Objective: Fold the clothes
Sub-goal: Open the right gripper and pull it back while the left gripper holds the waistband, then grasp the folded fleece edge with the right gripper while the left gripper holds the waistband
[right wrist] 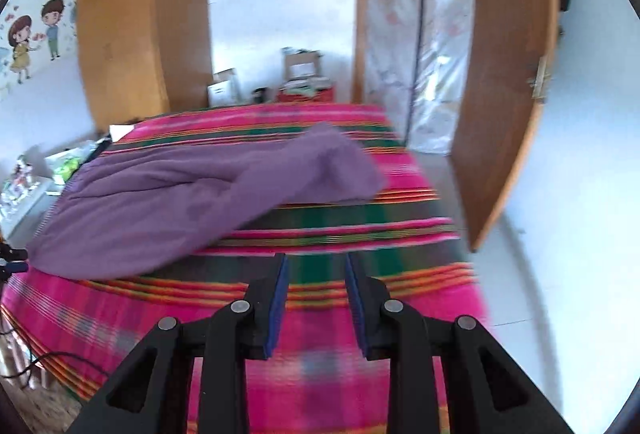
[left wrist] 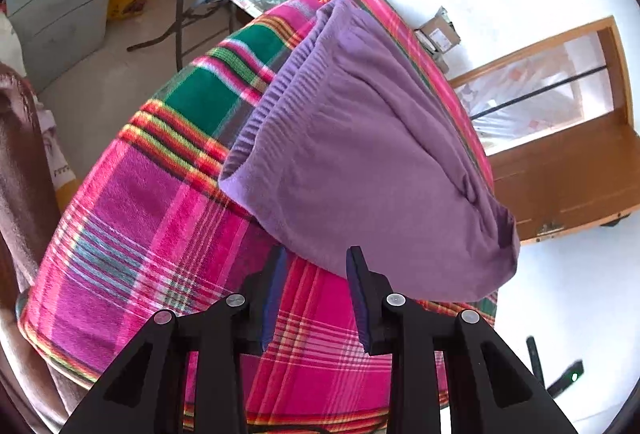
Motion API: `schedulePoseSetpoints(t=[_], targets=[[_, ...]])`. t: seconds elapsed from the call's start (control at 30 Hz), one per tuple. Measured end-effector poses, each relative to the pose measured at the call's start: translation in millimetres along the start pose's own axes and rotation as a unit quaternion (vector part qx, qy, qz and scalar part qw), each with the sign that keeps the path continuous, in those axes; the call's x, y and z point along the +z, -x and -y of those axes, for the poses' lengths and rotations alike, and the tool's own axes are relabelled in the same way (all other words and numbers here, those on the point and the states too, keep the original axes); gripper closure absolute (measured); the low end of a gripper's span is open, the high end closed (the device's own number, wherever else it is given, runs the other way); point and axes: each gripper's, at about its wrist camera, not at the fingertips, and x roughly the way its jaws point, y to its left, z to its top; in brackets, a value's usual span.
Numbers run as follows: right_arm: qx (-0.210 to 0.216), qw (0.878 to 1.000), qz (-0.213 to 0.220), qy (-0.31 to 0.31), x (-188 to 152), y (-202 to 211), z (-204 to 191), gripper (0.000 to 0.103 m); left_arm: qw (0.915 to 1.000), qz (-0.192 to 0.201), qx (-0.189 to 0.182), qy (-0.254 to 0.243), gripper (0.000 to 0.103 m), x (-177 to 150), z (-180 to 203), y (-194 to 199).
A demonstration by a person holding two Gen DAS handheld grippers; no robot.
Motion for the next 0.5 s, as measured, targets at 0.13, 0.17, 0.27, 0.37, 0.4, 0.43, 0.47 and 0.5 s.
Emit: schedulePoseSetpoints(t=[0.13, 0.17, 0.27, 0.37, 0.4, 0.43, 0.47, 0.5], targets=[[-0.01, 0.999, 0.005, -0.051, -7, 0, 24, 0.065, 1.0, 0.0, 0.001, 0.007, 0.071, -2, -2, -8], [0.003, 0.997, 0.001, -0.071, -10, -6, 28, 0.065, 1.0, 0.0, 0.001, 0.008, 0.071, -2, -2, -9], [0.077, 0.991, -0.022, -0.106, -18, -40, 21, 0.065, 0.9999, 0.003, -0.003, 0.015, 0.071, -3, -2, -10], [0.119, 0.986, -0.036, -0.114, -18, -71, -1, 0.065, 0.9994, 0.012, -0.01, 0.031, 0.071, -3, -3, -12], [0.134, 0.983, -0.039, -0.122, -16, -79, -4, 0.064, 0.9992, 0.014, -0.012, 0.036, 0.071, -2, -3, -13], [0.15, 0.979, -0.04, -0.132, -12, -87, -8, 0.061, 0.9989, 0.016, -0.015, 0.041, 0.071, -2, -3, -14], [0.164, 0.976, -0.039, -0.139, -8, -93, -12, 0.056, 0.9987, 0.019, -0.017, 0.045, 0.071, -1, -3, -15], [0.176, 0.973, -0.037, -0.144, -5, -97, -17, 0.054, 0.9983, 0.021, -0.02, 0.051, 0.071, 0, -4, -16]])
